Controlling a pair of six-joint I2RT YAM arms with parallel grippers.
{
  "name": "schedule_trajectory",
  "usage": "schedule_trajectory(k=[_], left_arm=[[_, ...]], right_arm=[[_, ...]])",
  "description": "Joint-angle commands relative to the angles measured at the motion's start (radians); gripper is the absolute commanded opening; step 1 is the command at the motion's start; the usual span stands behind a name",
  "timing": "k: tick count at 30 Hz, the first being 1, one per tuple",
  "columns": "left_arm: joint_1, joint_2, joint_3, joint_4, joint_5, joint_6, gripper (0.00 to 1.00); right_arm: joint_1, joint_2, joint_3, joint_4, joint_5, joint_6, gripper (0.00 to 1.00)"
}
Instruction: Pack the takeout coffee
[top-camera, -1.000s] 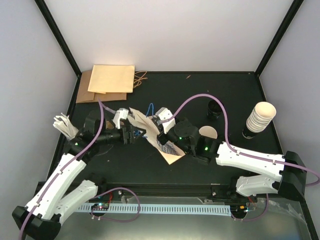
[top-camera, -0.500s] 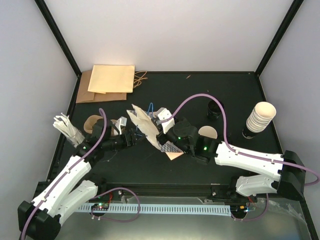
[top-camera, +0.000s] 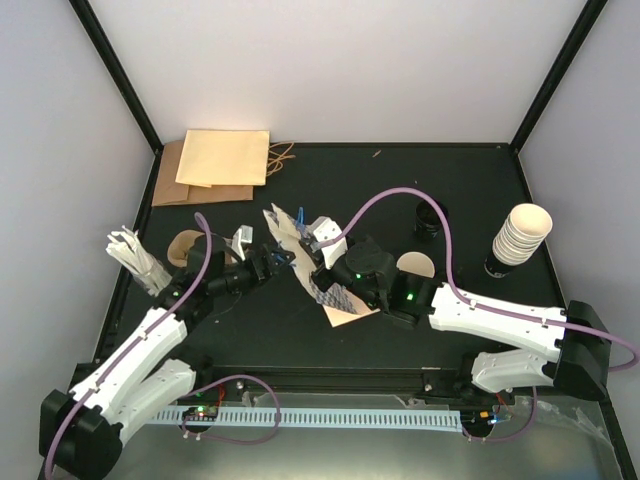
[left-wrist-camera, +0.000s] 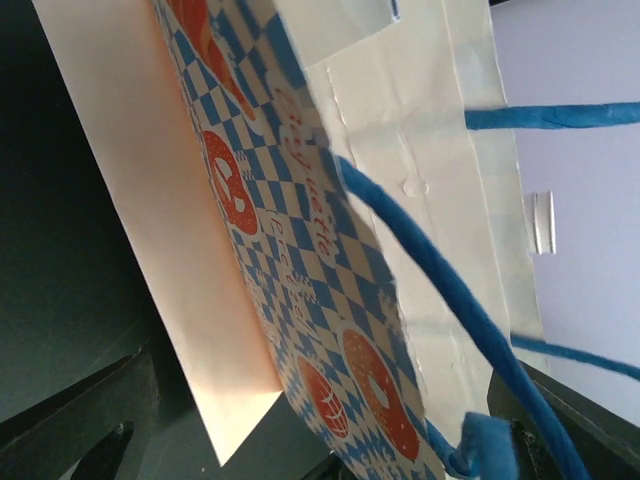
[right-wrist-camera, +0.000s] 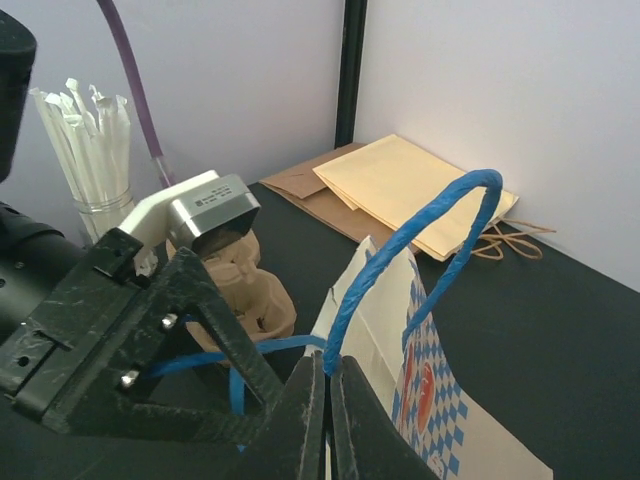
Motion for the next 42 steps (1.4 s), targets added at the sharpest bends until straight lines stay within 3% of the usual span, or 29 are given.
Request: schedule_trajectory(k=[1,6,9,17,19,23,27,42], left_arm=[[-0.018,0.034,0.011,0.093,0.011,-0.073,0.92],[-0.042,0.079,0.012,0.103,-0.030,-0.101,0.86],[-0.044,0.101,0.032,0.067,-0.052,-0.085,0.77],[-0.044,0.074,0.067,-0.051,-0.183,-0.025,0.31],[-0.044,0.075,0.074,-0.058,-0.193,-0.014,0.27],[-0.044,0.089,0.095,-0.073,-0.200,0.022,0.08],[-0.044,0.097,0.138,-0.111,-0.218,0.106,0.02],[-0.044,0.126,0.573,-0.473,-0.359,0.669,0.02]], right_arm=[[0.003,0.004,0.006,0.056,-0.010,0.007,0.01],[0.003,0.010,0.004,0.055,-0.008,0.010,0.01],[0.003,0.008,-0.002,0.054,-0.004,0.010,0.01],[0.003,-0.004,-0.011,0.043,0.004,0.009,0.01],[0.002,-0.005,-0.011,0.039,0.000,0.009,0.01],[0.002,-0.006,-0.010,0.031,0.000,0.010,0.01],[0.002,-0.012,-0.011,0.018,0.006,0.014,0.01],[0.002,-0.098,0.028,-0.169,0.194,0.172,0.01]])
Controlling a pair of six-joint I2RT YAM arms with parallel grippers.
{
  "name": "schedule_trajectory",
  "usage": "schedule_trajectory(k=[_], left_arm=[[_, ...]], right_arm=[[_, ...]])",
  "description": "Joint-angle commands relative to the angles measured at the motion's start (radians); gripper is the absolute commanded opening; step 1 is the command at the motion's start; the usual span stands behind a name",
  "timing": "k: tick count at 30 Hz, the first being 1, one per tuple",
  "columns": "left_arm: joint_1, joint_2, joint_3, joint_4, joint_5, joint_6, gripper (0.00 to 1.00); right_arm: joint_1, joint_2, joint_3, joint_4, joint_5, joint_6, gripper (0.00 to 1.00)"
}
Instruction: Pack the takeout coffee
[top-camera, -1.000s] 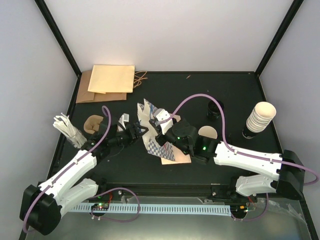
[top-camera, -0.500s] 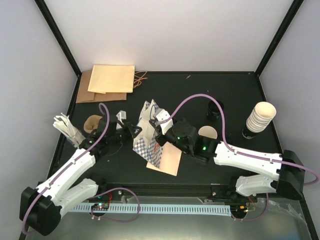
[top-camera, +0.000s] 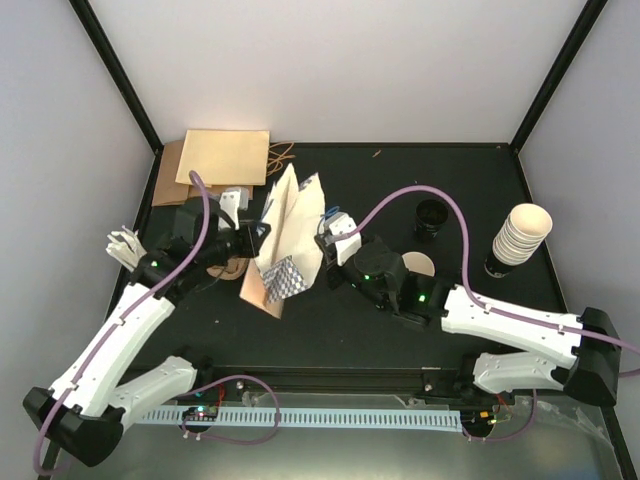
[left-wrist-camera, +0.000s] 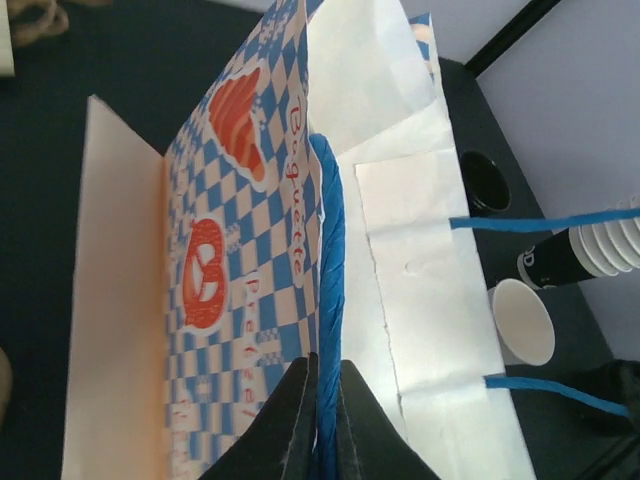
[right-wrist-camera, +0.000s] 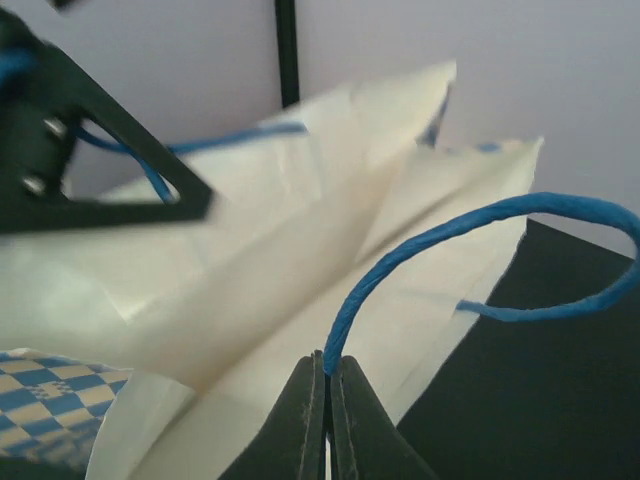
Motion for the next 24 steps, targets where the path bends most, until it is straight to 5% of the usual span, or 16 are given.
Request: schedule_trajectory(k=[1,9,24], left_arm=[[-0.005,0.009,0.167,-0.116,-0.049,0.218,0.01],[-0.072,0.095,0.308,-0.205,-0.048,0.366,0.01],[-0.295,0.233,0.382,-0.235,-0.333,0.447,0.02]], right_arm=[[0.003,-0.047,0.028,-0.101,0.110,0.104,0.01],[0.002,-0.096,0.002,-0.249,0.109,0.257,0.08],[0.002,-0.225,-0.066,-0.312,-0.052,0.360,0.17]])
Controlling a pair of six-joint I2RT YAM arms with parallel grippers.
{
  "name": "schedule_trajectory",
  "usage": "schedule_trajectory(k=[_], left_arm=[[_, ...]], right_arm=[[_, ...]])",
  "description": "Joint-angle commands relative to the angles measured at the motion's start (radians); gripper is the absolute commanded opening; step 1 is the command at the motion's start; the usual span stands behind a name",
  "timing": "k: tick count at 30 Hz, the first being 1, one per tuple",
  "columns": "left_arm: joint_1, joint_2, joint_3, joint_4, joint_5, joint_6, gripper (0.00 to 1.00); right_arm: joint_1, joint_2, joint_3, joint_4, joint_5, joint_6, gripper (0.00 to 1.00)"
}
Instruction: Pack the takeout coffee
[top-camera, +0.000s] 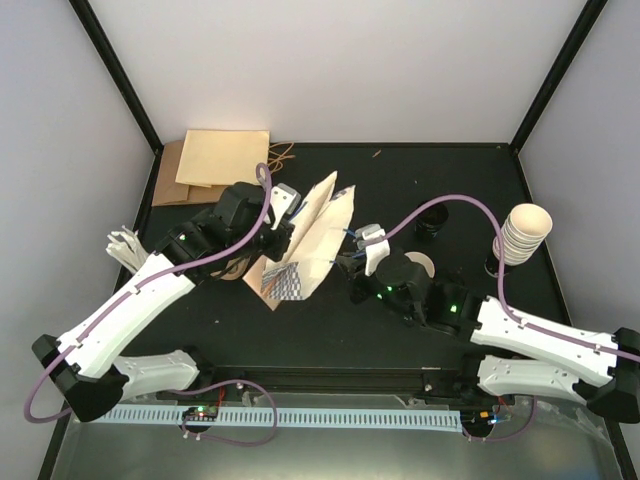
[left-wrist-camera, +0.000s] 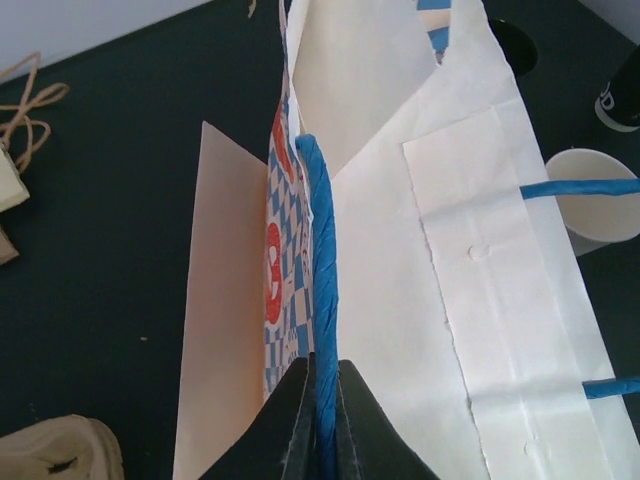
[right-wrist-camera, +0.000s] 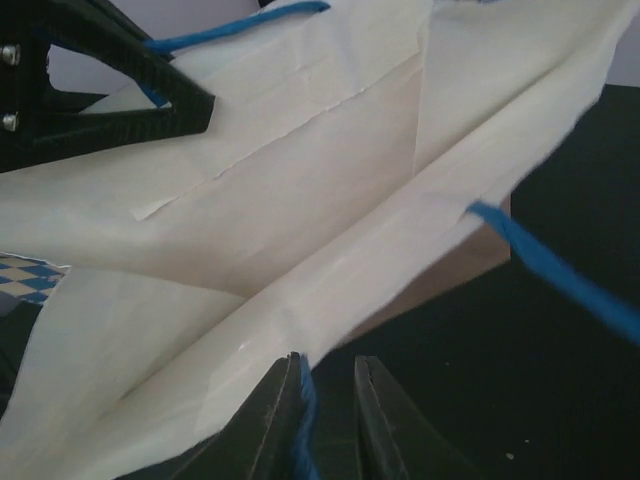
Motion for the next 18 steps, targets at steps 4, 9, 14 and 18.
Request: schedule_trajectory(k=[4,9,14,18], left_arm=[[-0.037,0.019,0.070,0.001,-0.099,0.045,0.01],[-0.041,0.018,0.067,0.007,-0.127,0.049,0.01],[-0.042,0.015,0.068,0.014,-0.141,0.062,0.02],[-0.045,0.013,0.071,0.014,-0.154,0.073,0.02]], right_arm=[[0.002,-0.088,-0.005,-0.054,-0.036,0.028,0.25],[0.002,-0.154,-0.015,-0.054,-0.047,0.007,0.32],[0.003,-0.180,0.012,-0.081,-0.039,-0.008,0.35],[0.001,-0.175,0.071,-0.113,-0.010,-0.030,0.36]])
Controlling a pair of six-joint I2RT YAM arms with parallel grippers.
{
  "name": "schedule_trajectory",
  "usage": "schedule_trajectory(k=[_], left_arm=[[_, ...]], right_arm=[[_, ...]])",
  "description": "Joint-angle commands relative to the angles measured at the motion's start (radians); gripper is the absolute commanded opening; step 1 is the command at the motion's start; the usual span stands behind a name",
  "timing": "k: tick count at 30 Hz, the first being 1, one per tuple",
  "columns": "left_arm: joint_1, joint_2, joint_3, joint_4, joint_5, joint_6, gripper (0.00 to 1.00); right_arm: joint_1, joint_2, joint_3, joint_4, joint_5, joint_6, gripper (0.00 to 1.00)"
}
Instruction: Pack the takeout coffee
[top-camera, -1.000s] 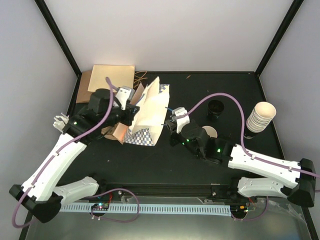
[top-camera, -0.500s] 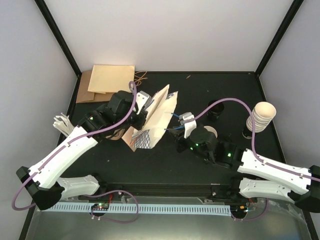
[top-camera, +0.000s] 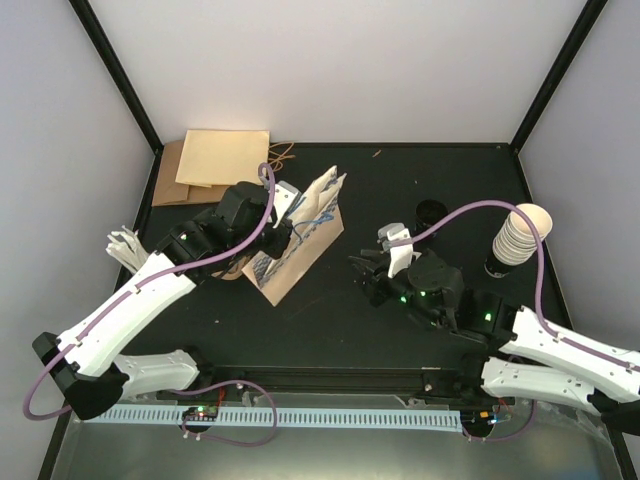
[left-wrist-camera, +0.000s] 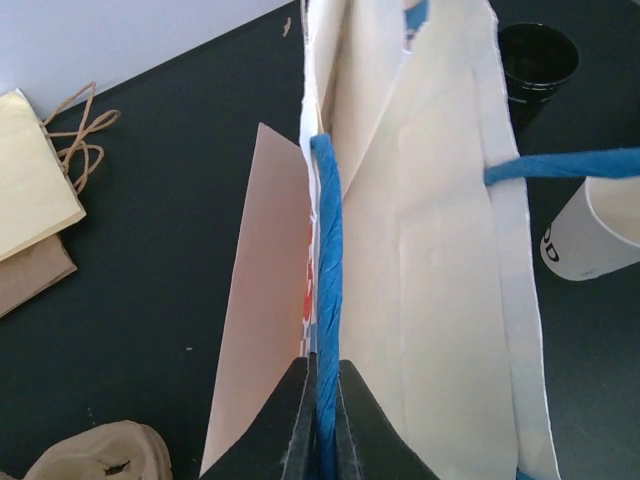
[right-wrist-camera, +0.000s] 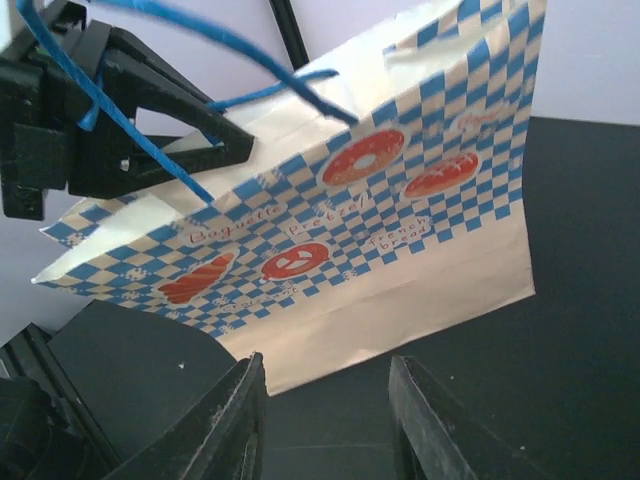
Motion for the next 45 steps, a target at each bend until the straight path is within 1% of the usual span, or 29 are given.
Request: schedule_trajectory(k=[1,4,7,10,14,18,22,26,27,32,38,45], left_arm=[[-0.012,0.000,0.044,0.013,-0.045,0.034,0.01],[-0.014,-0.001,0.047,0.011,-0.060,0.048,0.02],[-0.017,-0.003,0.049,0.007,-0.073,0.059,0.01],[-0.019,-0.007,0.048,0.008,-0.083,0.070,0.02],[-0.022,-0.018,0.035,0.012,-0.085,0.093,0.01],[-0.024,-0.032,0.017,0.019,-0.085,0.110,0.02],[-0.028,-0.045,0.002,0.031,-0.077,0.121,0.01],[-0.032,-0.052,-0.008,0.035,-0.079,0.127,0.02],[-0.032,-0.053,-0.011,0.036,-0.081,0.129,0.02],[-0.036,-0.057,-0.027,0.047,-0.086,0.132,0.02],[-0.039,-0.063,-0.034,0.061,-0.093,0.137,0.02],[-0.042,-0.078,-0.043,0.077,-0.111,0.146,0.01]], right_arm=[[0.002,0.002,0.087,-0.040,0.038,-0.034,0.36],[0.002,0.041,0.165,-0.072,0.071,-0.044,0.36],[-0.007,0.094,0.254,-0.096,0.074,-0.051,0.36],[-0.045,0.154,0.328,-0.100,0.009,-0.038,0.36],[-0.079,0.224,0.373,-0.077,-0.029,-0.017,0.34],[-0.105,0.287,0.425,-0.042,-0.103,-0.005,0.32],[-0.151,0.358,0.489,-0.032,-0.208,0.019,0.18],[-0.171,0.414,0.549,-0.062,-0.230,0.023,0.03],[-0.180,0.425,0.561,-0.072,-0.238,0.026,0.01],[-0.223,0.498,0.612,-0.131,-0.342,0.062,0.01],[-0.225,0.564,0.626,-0.192,-0.377,0.083,0.01],[-0.225,0.599,0.585,-0.207,-0.396,0.123,0.01]])
